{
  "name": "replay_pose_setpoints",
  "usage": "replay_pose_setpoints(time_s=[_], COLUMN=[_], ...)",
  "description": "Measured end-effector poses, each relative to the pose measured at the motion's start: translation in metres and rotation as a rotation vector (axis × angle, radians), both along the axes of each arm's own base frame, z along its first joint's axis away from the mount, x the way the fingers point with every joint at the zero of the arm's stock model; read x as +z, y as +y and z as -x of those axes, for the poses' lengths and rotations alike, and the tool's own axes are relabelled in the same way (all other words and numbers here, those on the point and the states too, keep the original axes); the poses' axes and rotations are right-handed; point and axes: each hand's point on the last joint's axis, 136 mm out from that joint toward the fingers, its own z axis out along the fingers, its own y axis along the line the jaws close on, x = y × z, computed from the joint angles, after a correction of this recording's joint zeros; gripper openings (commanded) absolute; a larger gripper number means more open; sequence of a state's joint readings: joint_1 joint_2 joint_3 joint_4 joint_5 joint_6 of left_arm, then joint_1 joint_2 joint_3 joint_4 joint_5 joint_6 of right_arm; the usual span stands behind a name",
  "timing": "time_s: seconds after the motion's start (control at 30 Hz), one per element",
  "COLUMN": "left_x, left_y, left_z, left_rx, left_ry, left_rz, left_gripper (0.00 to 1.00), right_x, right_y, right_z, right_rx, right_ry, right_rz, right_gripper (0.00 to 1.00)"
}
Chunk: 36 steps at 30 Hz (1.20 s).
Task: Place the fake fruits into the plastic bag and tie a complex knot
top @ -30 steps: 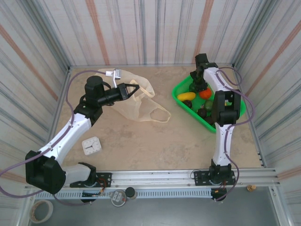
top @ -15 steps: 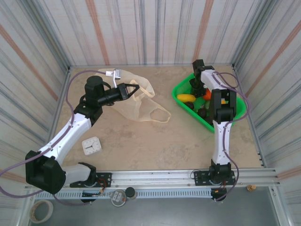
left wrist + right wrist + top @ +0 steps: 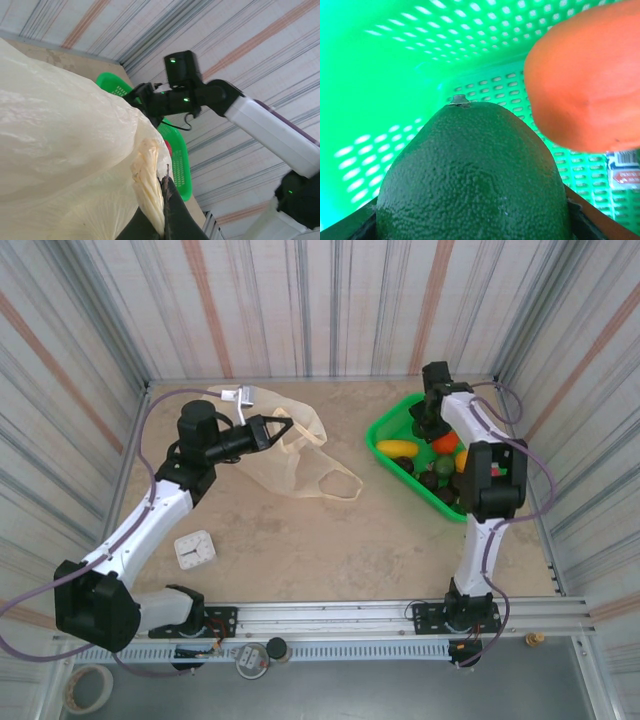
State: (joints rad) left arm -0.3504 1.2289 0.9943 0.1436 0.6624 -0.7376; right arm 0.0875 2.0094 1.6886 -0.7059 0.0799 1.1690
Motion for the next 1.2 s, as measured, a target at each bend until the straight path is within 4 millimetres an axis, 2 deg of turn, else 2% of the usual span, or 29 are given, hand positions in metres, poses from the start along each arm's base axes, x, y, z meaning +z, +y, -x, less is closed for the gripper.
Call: replay_pose_setpoints(time_s=[0.13, 0.23, 0.37, 0.5, 0.6, 0.73, 0.83, 1.0, 1.1, 1.2], left_x=[-0.003, -0.004, 0.001, 0.009, 0.012, 0.013, 0.013, 0.016, 0.02, 0.026], left_y=[0.003, 0.007, 0.011, 0.012, 0.013, 0.013, 0.013, 0.014, 0.013, 0.011], left_z=[-0.002, -0.003, -0.004, 0.0, 0.002, 0.002, 0.002, 0.005, 0.009, 0.014], left_rx=[0.01, 0.019, 0.029, 0.03, 0.028, 0.027, 0.027, 0.027, 0.012, -0.015], left_ry=[0.0, -0.003, -0.018, -0.042, -0.051, -0.054, -0.054, -0.064, -0.074, -0.093], left_rz=[0.0, 0.001, 0.007, 0.015, 0.019, 0.019, 0.019, 0.023, 0.028, 0.039], left_gripper=[0.0, 0.0, 0.0, 0.0, 0.0, 0.0, 0.0, 0.0, 0.0, 0.0], right_x=[0.038, 0.062, 0.092, 0.109, 0.098, 0.066, 0.048, 0.021, 0.005, -0.003], right_y=[0.005, 0.02, 0.066, 0.136, 0.185, 0.223, 0.248, 0.292, 0.319, 0.339], right_z=[0.015, 0.029, 0.058, 0.098, 0.132, 0.168, 0.182, 0.182, 0.167, 0.141], right_rx=[0.101, 0.225, 0.459, 0.76, 0.962, 1.127, 1.204, 1.286, 1.286, 1.243], right_ry=[-0.127, -0.228, -0.371, -0.464, -0.473, -0.431, -0.408, -0.389, -0.375, -0.375], right_rz=[-0.041, -0.067, -0.094, -0.091, -0.104, -0.141, -0.185, -0.258, -0.308, -0.344], right_gripper=[0.59, 0.59, 0.59, 0.58, 0.57, 0.56, 0.56, 0.57, 0.56, 0.56])
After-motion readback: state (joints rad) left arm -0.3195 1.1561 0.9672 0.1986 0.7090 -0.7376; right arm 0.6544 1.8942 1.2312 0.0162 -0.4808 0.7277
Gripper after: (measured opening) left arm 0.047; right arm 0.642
